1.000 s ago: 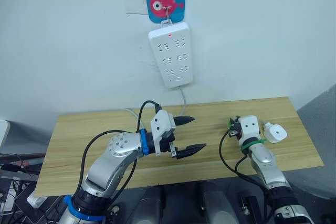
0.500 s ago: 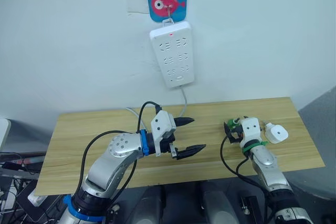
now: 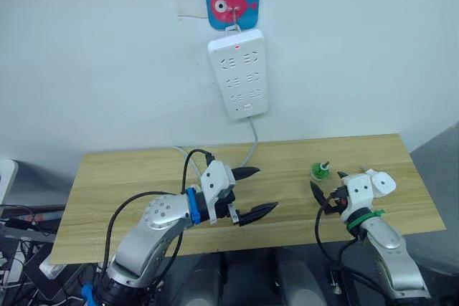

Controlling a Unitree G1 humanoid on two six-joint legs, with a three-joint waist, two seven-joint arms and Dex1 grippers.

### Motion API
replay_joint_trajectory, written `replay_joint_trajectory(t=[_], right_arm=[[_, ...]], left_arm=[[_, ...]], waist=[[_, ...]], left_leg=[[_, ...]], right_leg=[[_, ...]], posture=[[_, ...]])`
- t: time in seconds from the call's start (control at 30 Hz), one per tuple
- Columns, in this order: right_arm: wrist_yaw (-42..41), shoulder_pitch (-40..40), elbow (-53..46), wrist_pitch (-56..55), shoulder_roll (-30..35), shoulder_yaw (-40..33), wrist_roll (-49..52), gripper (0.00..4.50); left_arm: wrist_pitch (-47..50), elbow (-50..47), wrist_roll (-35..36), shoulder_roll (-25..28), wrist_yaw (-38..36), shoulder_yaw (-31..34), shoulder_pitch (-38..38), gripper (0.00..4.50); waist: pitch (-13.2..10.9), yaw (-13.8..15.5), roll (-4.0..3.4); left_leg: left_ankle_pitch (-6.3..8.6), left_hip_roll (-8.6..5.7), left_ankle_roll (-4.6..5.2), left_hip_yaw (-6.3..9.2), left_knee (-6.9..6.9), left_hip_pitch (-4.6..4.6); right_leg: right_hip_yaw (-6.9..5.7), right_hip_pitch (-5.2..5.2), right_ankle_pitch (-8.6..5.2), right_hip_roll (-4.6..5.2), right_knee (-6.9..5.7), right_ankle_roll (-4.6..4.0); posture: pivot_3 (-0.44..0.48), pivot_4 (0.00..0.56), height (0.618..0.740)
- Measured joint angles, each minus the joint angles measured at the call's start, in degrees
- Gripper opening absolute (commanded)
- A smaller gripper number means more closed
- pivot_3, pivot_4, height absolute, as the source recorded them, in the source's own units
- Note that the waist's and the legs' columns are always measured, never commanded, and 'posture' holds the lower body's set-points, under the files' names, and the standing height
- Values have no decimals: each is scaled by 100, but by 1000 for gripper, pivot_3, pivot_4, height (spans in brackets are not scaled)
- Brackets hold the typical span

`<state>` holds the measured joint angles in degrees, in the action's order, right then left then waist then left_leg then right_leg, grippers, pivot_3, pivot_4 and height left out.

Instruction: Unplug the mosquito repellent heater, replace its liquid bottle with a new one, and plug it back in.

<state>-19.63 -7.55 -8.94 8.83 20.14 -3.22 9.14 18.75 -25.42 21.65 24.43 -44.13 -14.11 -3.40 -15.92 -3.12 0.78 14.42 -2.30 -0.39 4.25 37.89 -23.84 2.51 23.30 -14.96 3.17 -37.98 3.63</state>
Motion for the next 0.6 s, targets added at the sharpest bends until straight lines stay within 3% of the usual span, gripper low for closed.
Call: replay_joint_trajectory(t=[0.17, 0.3, 0.5, 0.6], right_arm=[[-382, -290, -1117, 729, 310, 35, 379, 4466], [-1127, -310, -2063, 1279, 821, 447, 867, 4466], [-2253, 732, -2320, 1682, 1297, 938, 1490, 4466], [-2857, 1343, -2119, 1714, 1330, 1256, 1690, 4466]], left_arm=[[-294, -93, -264, -68, 389, 124, 506, 4500], [-578, -405, -589, -117, 913, 353, 1349, 4500], [-1385, -758, -1102, -650, 1902, 895, 2981, 4500], [-2024, -542, -1316, -1105, 2379, 1093, 3296, 4500]], waist=[[0, -2, -1], [1, 1, -1], [4, 74, 9], [8, 163, 14]], left_leg=[[0, 2, 0, 1, 0, -3], [1, 4, 0, 4, -3, -2], [1, 5, 0, 1, 3, -5], [1, 5, -1, 3, 3, -6]], right_leg=[[-1, 1, -1, 0, 4, -1], [-7, -1, -4, 1, 10, -3], [-14, -7, -5, 5, 32, -1], [-18, -8, -9, 4, 36, 6]], posture=[[-58, 278, 740], [-36, 263, 740], [11, 251, 740], [22, 247, 740]])
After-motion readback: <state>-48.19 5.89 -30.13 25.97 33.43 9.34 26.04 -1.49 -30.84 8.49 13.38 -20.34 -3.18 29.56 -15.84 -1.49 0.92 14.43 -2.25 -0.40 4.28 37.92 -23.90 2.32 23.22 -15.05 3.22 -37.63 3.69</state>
